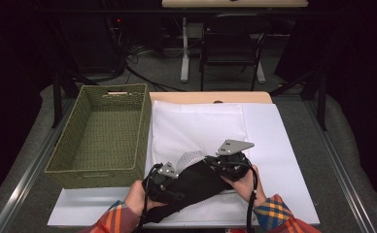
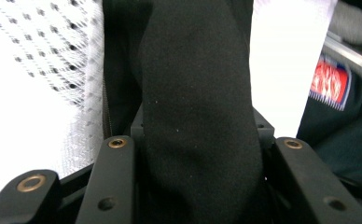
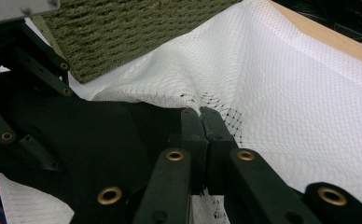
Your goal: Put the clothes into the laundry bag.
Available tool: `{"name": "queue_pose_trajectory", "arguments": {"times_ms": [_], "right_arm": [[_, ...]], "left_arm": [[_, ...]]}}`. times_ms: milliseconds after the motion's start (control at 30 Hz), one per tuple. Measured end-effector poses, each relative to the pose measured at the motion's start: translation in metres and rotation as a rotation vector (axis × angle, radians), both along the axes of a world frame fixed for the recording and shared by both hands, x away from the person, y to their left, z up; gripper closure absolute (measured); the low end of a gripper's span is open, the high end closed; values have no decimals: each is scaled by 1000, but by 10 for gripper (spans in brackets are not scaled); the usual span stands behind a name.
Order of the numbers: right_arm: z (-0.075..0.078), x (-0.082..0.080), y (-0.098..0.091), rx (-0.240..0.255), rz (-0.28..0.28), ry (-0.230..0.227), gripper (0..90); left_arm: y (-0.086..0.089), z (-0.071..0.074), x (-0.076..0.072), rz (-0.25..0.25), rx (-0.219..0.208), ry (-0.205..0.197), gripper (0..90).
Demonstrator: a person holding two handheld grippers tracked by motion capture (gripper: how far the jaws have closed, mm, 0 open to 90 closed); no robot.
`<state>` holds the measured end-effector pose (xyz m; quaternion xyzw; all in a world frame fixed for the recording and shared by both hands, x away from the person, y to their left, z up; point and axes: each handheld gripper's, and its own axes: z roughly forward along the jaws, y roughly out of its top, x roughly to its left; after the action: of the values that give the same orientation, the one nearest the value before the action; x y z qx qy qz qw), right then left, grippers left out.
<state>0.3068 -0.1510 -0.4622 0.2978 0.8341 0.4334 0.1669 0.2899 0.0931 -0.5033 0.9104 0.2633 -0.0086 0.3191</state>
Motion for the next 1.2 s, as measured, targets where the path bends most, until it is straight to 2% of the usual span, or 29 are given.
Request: {"name": "queue_pose_trajectory", "arguments": {"times_ms": [100, 167, 267, 333, 400, 467, 500, 567, 700, 733, 800, 833, 967, 1000, 1100, 1200], "right_arm": [[2, -1, 0, 7, -3, -5, 896], [2, -1, 1, 9, -3, -5, 896], [0, -1, 2, 5, -1, -3, 895], [-1, -1, 2, 2, -4, 1, 896], [-3, 0, 2, -1, -3, 7, 895], [-3, 0, 1, -2, -2, 11, 895], [-3, -1, 1, -1, -3, 13, 896], [-4, 0, 1, -1, -2, 12, 896], [-4, -1, 0, 0, -4, 13, 895], [-4, -1, 0, 2, -6, 14, 895], [-4, 0, -1, 0, -6, 13, 895], [-4, 0, -1, 1, -8, 15, 895], [-4, 0, -2, 0, -4, 11, 895], [-4, 0, -2, -1, -4, 11, 895], [-4, 0, -2, -1, -5, 10, 895], [-4, 0, -2, -2, -7, 8, 895]], "left_arm": [[-4, 5, -2, 104, -28, 16, 589], [-11, 4, -2, 140, -11, 7, 580], [-21, -4, -1, 122, 44, -33, 550], [-21, -8, -2, 102, 73, -49, 494], [-17, -9, 0, 91, 67, -34, 425], [-14, -9, 1, 84, 64, -39, 348], [-13, -9, 0, 60, 61, -34, 320], [-10, -7, -2, 54, 65, -49, 264], [-2, -4, -8, 6, 56, -39, 165], [0, -4, -10, 7, 59, -41, 154], [3, -4, -12, -22, 55, -31, 148], [3, -5, -13, -10, 62, -34, 145], [4, -10, -9, -33, 59, -16, 146], [4, -12, -8, -55, 54, -2, 155], [1, -18, -6, -79, 61, -13, 176], [-1, -21, -5, -68, 57, -10, 248]]}}
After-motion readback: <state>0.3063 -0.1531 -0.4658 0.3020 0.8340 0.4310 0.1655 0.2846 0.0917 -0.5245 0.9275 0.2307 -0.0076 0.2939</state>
